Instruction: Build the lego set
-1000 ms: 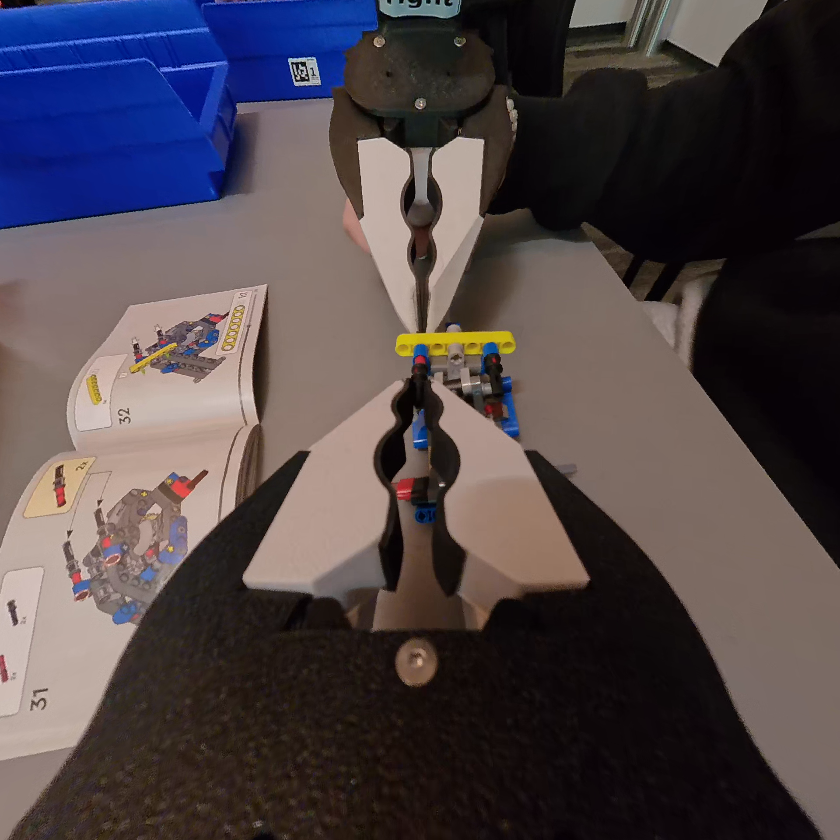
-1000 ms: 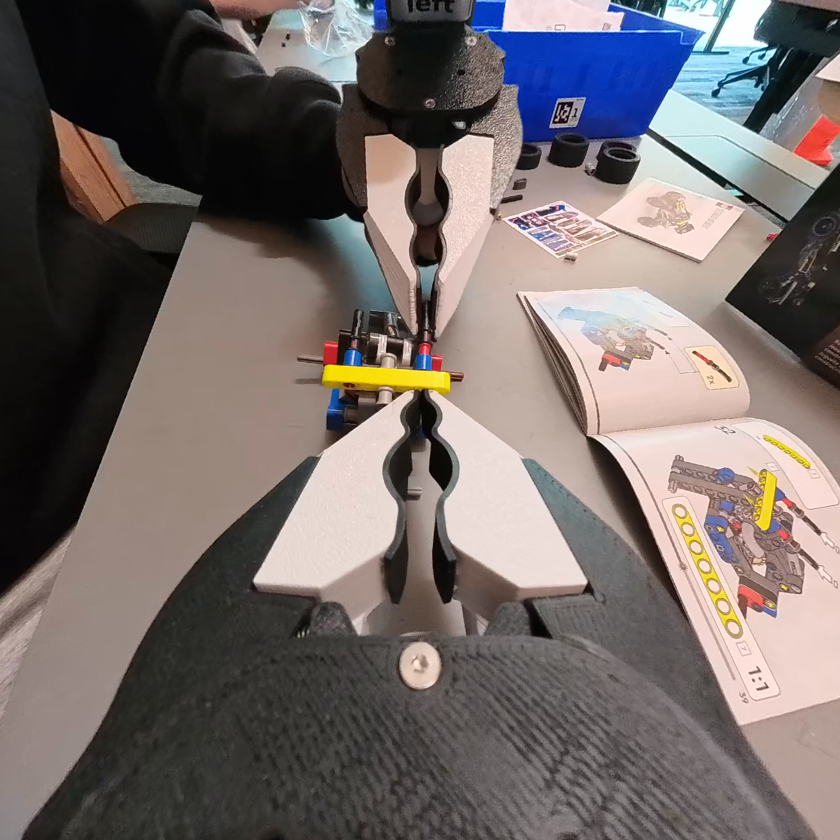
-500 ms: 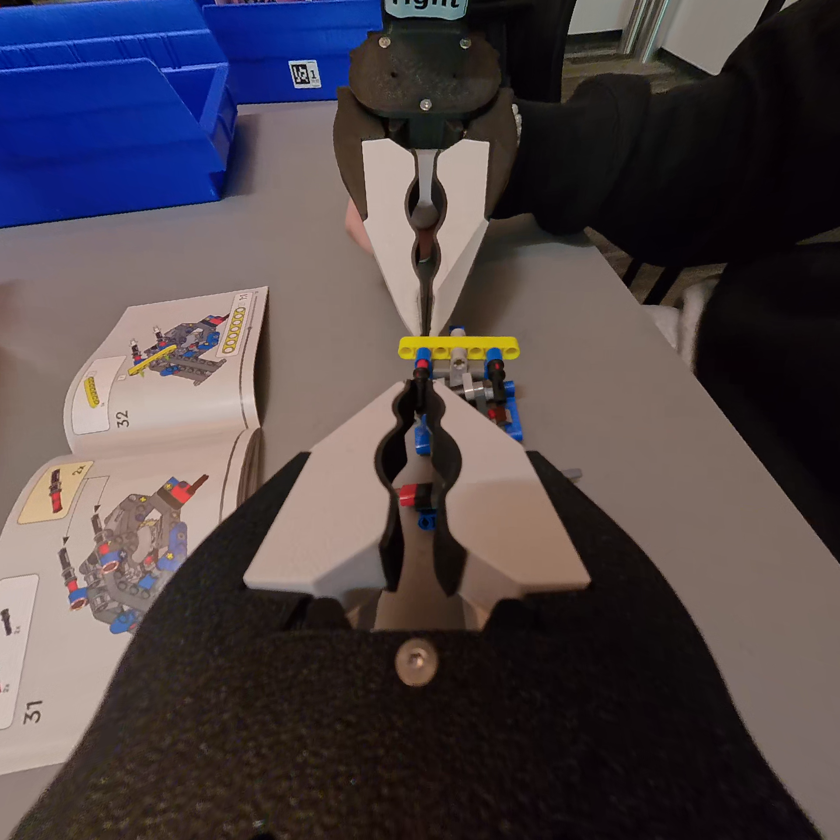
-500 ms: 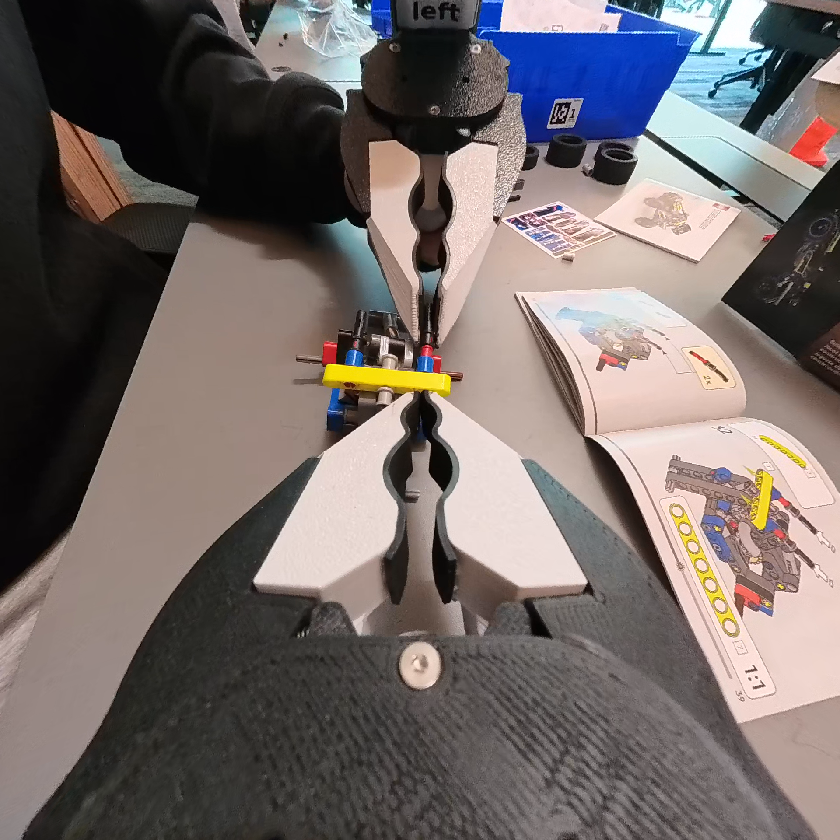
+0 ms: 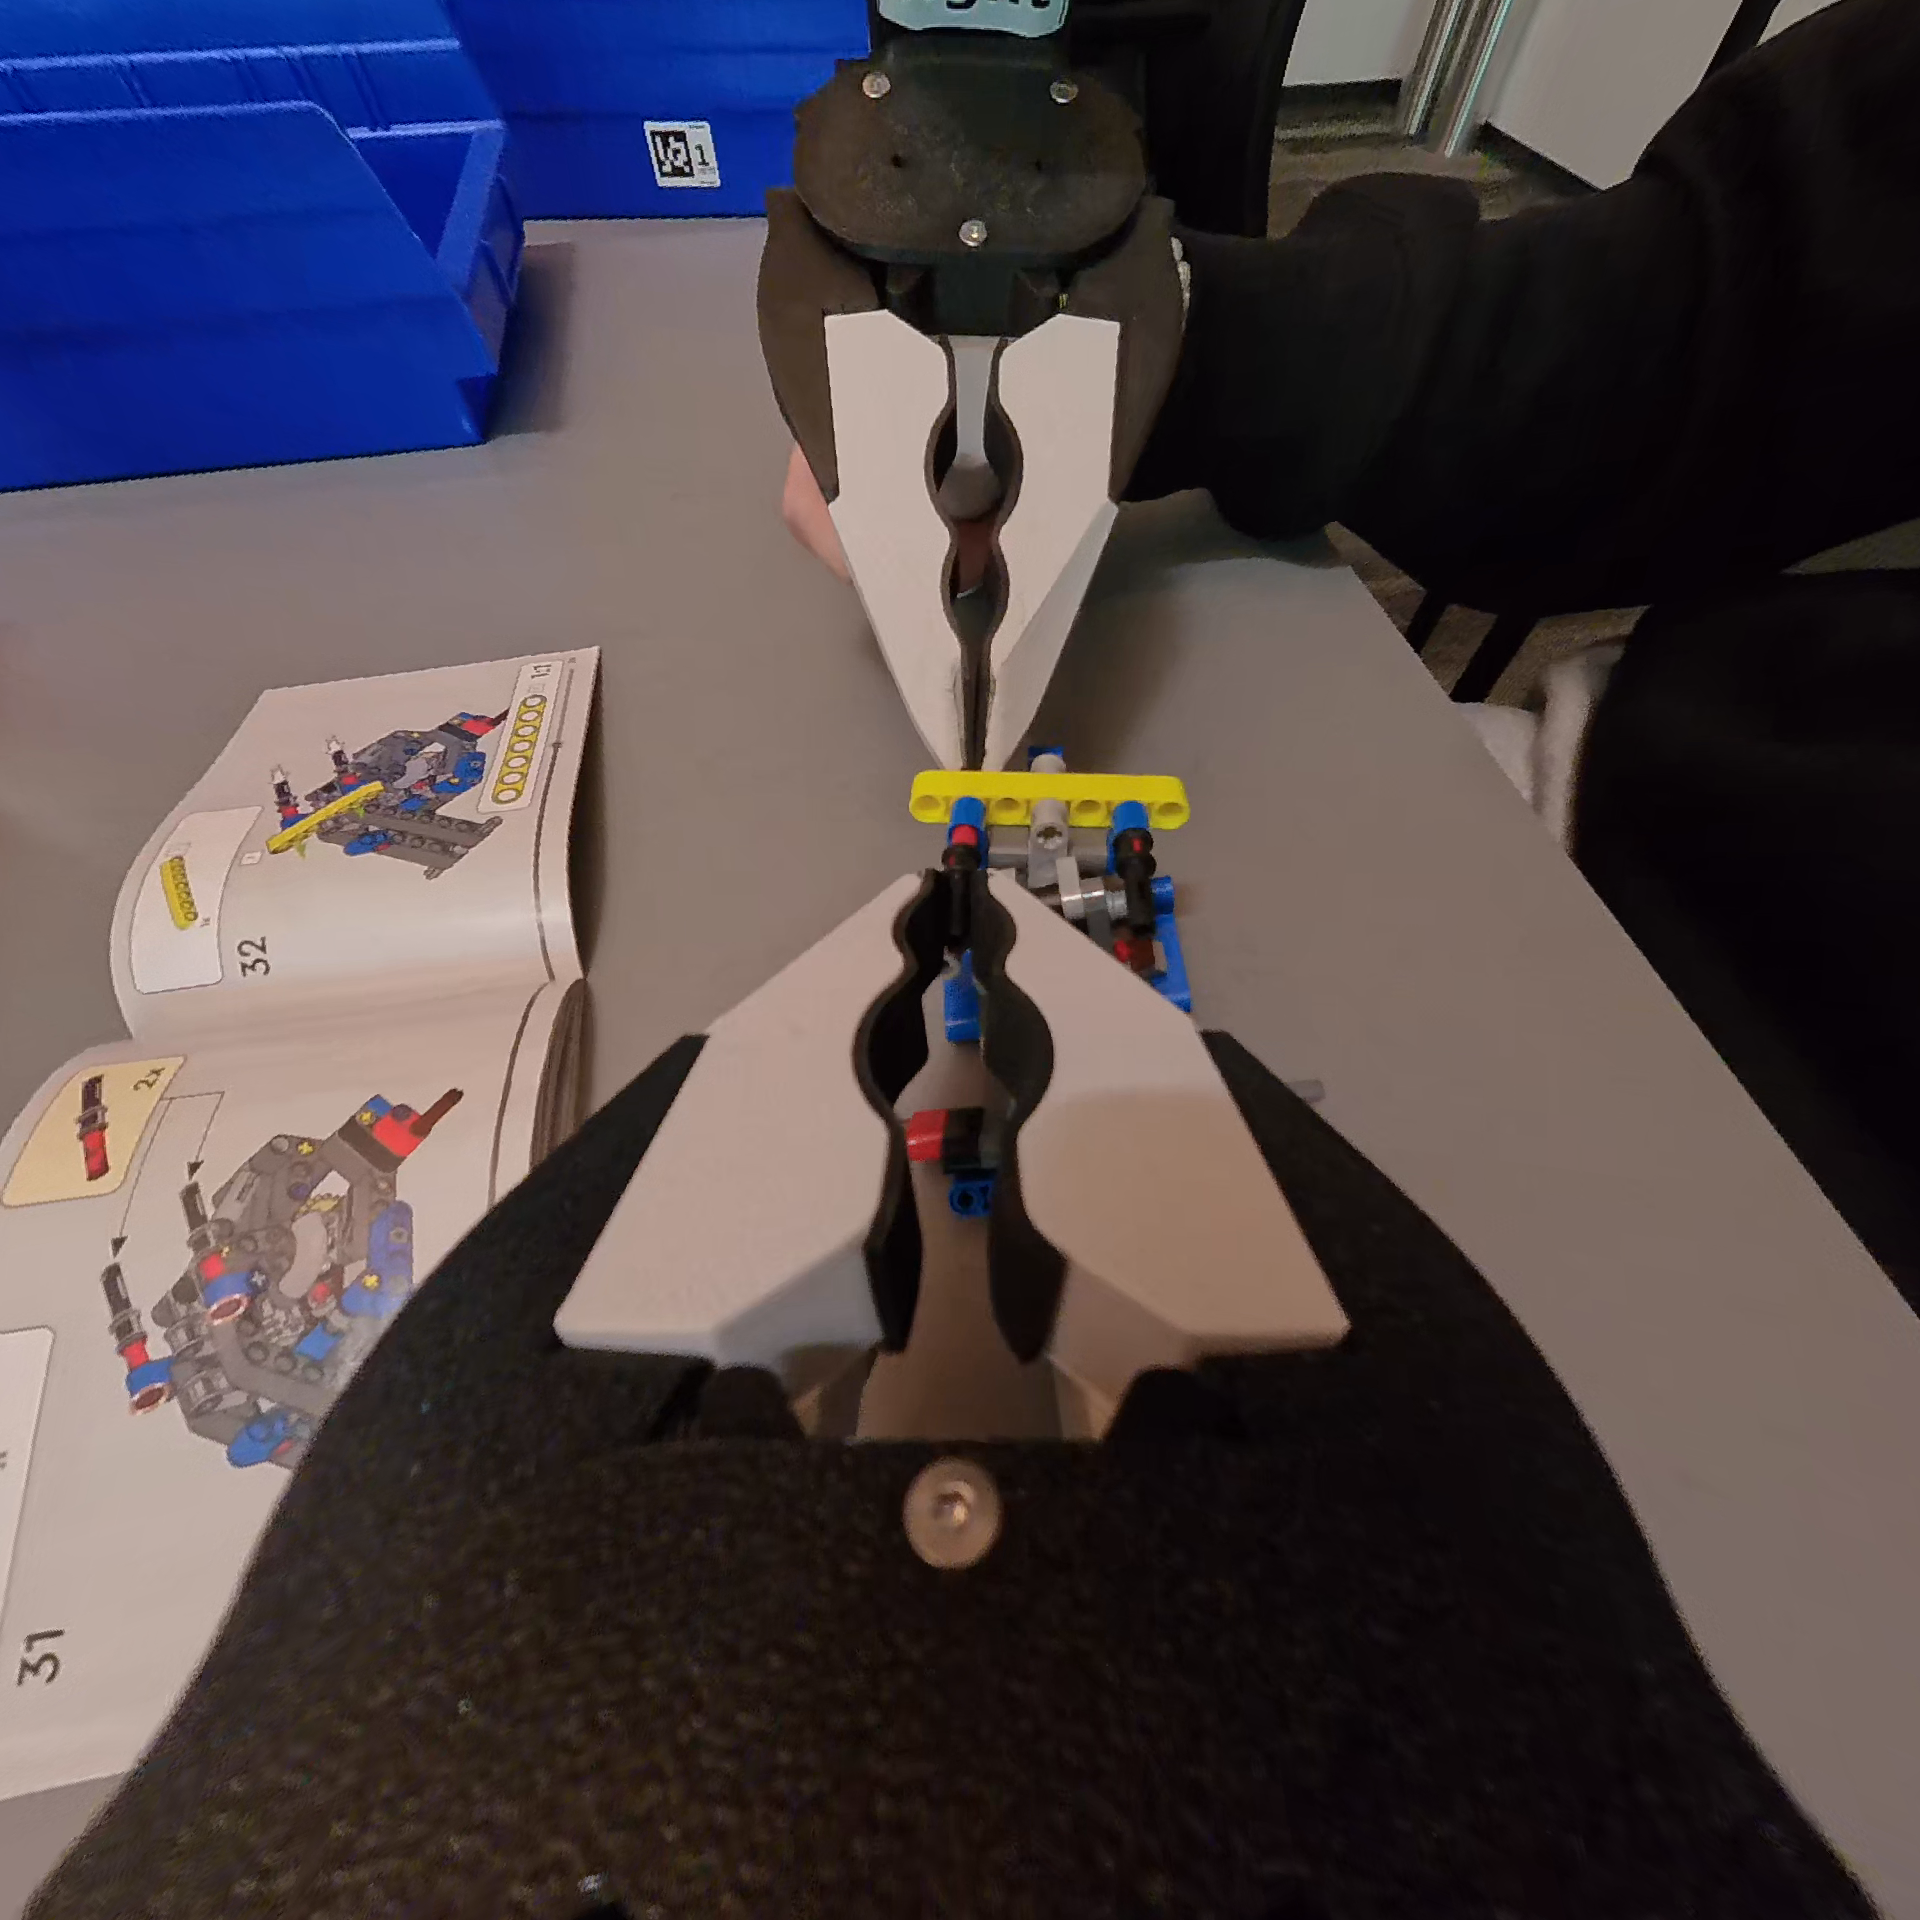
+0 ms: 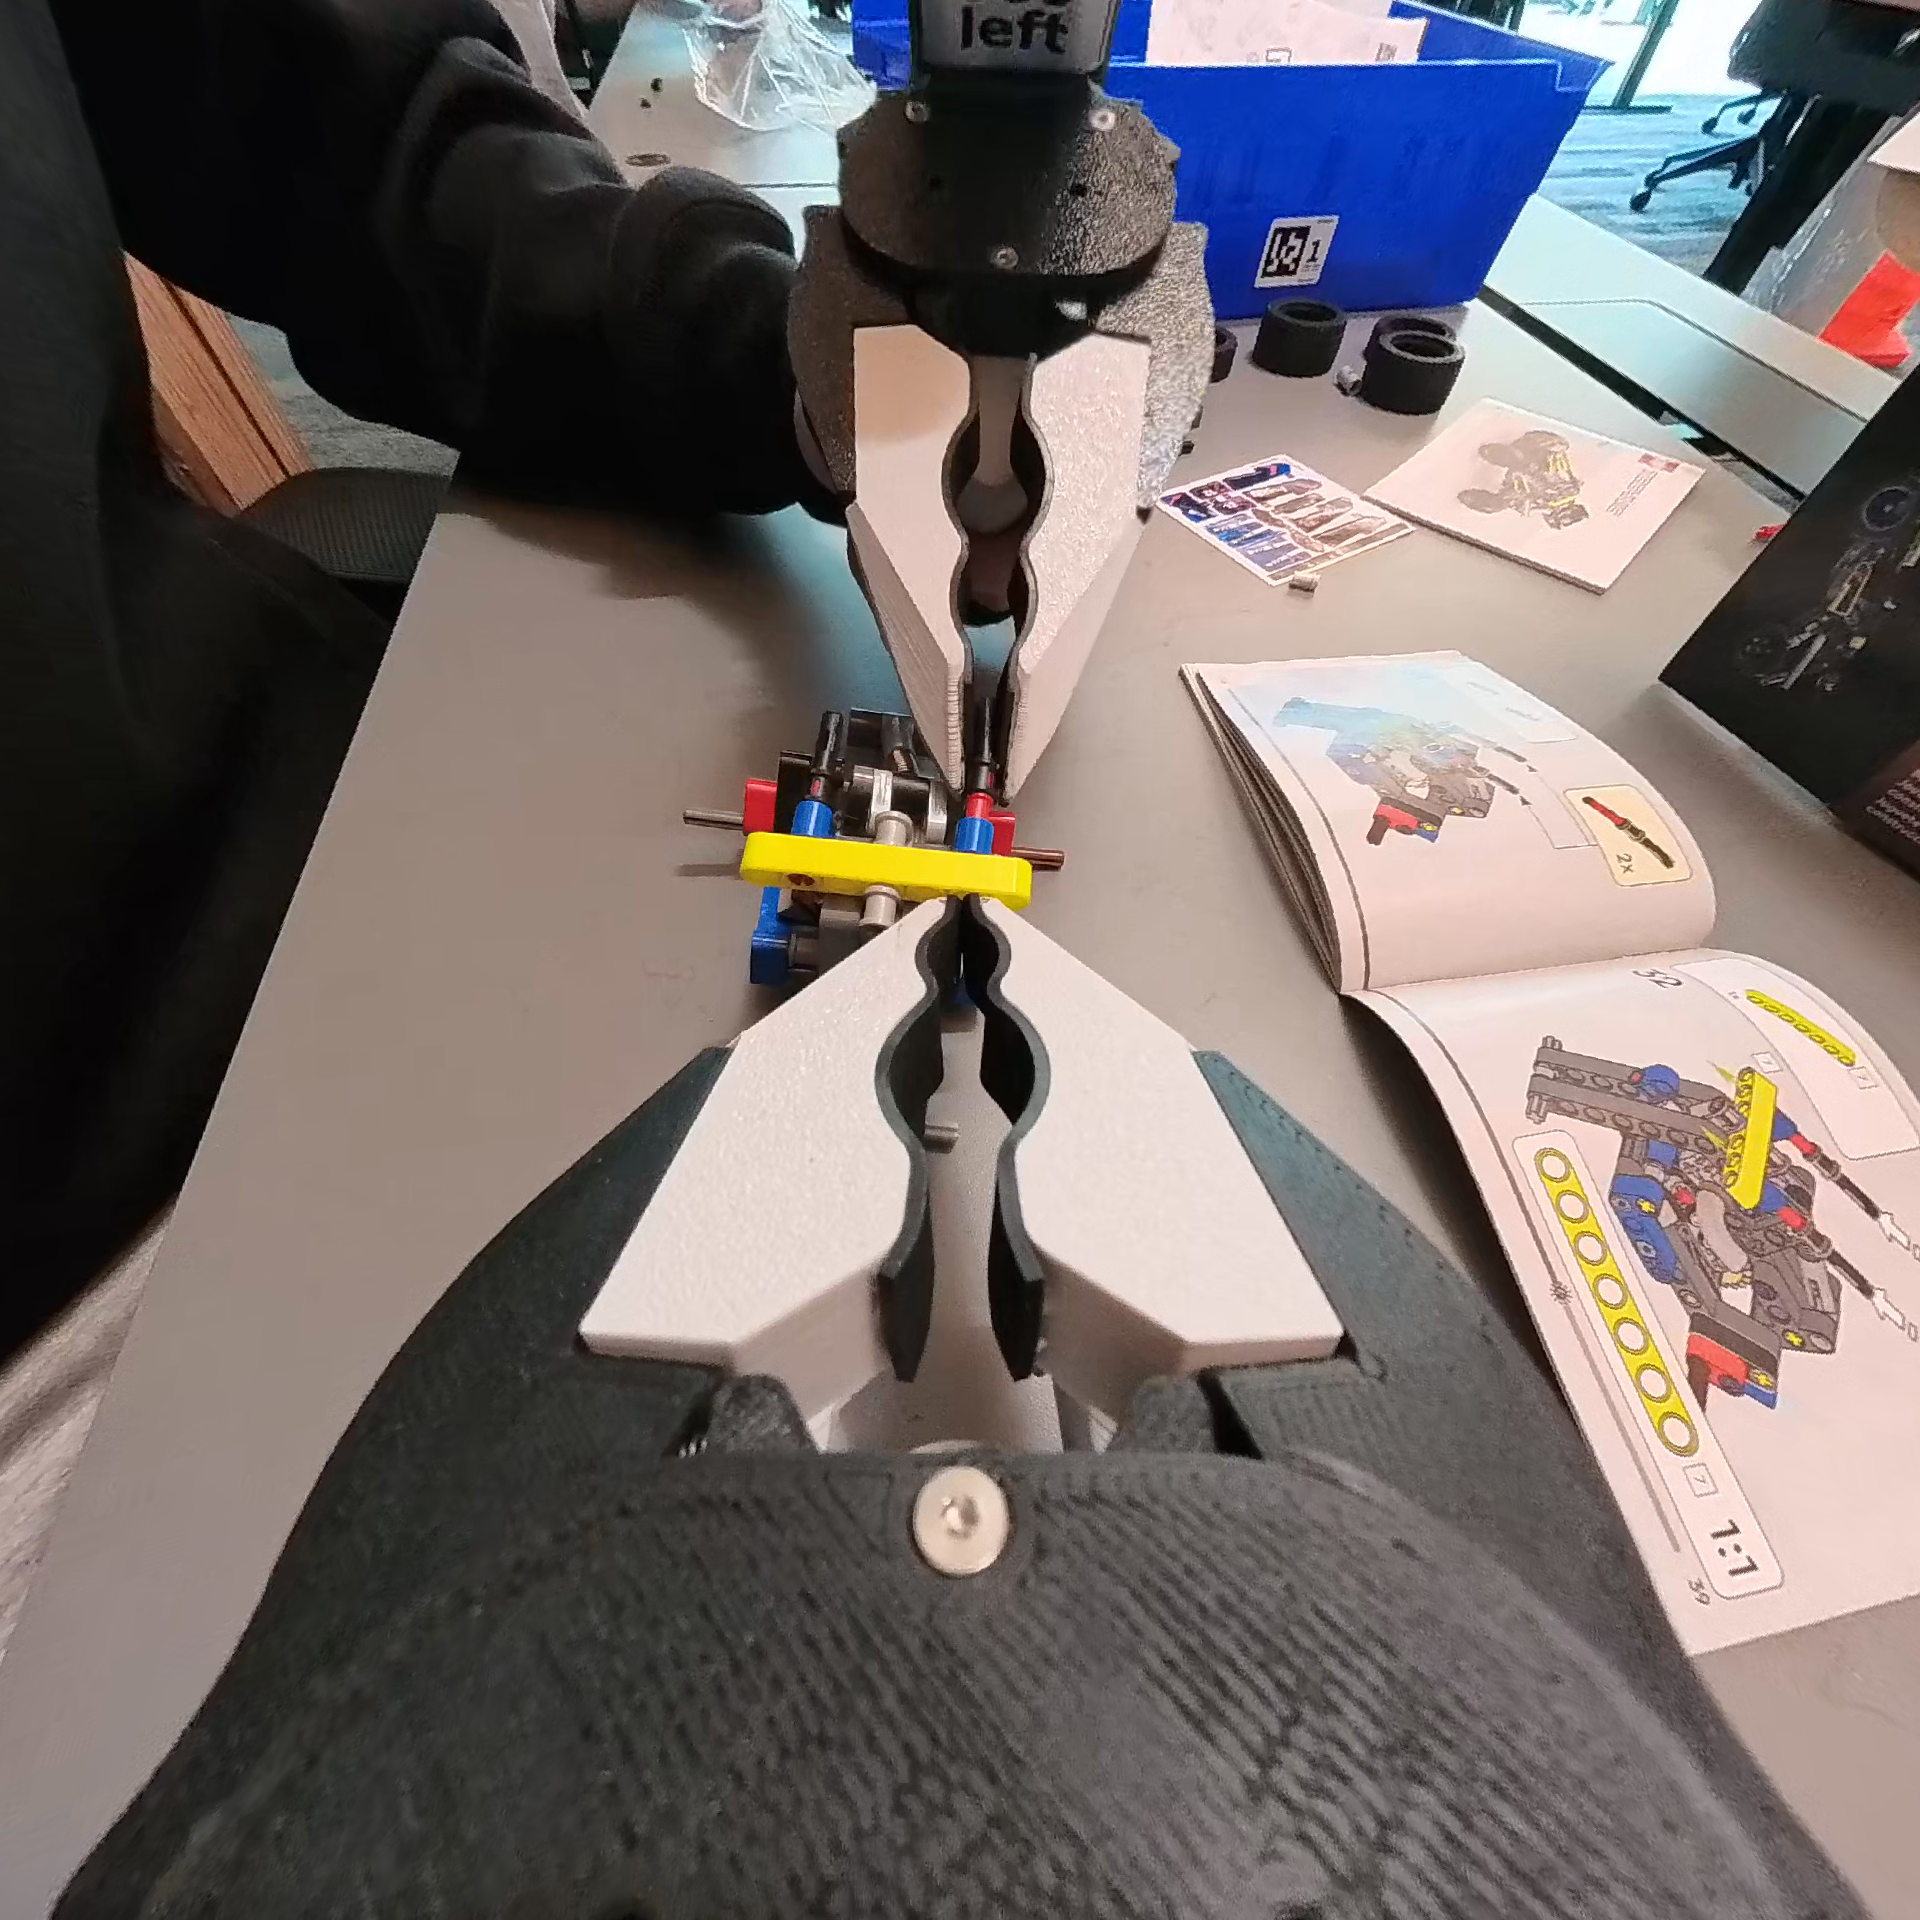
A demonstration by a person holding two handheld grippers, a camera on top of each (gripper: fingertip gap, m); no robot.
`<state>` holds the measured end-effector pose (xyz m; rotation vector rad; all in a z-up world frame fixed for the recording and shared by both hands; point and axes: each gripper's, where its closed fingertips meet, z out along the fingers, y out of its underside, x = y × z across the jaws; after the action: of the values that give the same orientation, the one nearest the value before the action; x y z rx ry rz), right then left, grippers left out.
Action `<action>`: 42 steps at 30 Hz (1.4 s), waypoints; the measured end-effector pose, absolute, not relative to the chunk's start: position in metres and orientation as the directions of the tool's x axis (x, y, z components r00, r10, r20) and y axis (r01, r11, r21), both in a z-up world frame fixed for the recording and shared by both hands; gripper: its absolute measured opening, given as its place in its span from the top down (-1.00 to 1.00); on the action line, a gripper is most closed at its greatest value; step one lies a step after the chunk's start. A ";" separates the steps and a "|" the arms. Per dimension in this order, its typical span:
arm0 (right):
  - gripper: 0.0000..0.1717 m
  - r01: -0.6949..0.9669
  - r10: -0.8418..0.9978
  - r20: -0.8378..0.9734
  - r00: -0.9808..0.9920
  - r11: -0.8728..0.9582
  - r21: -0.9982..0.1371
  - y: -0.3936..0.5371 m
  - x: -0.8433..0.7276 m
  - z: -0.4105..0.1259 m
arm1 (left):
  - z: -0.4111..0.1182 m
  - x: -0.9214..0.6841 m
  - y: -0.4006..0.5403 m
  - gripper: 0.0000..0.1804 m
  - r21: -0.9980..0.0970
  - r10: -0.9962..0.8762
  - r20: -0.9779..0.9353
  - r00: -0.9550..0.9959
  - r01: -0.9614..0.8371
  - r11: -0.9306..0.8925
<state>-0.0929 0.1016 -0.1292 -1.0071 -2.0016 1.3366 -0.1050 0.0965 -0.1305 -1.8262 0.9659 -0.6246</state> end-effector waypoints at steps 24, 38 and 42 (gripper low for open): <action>1.00 0.284 0.798 0.026 -0.603 0.245 -0.927 0.098 -0.092 -0.130 | -0.130 -0.106 0.094 0.98 -0.897 -0.848 -0.042 0.528 -0.395 -0.201; 0.64 0.295 0.828 0.039 -0.560 0.243 -0.924 0.089 -0.085 -0.131 | -0.124 -0.110 0.093 0.98 -0.938 -0.829 -0.088 0.552 -0.327 -0.119; 0.75 0.335 0.825 0.011 -0.565 0.242 -0.911 0.087 -0.088 -0.136 | -0.124 -0.110 0.093 0.98 -0.937 -0.823 -0.109 0.558 -0.334 -0.102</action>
<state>-0.0883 0.0874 -0.1362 -1.0563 -2.0211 1.2939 -0.1105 0.0929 -0.1245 -1.6848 0.9783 -0.5498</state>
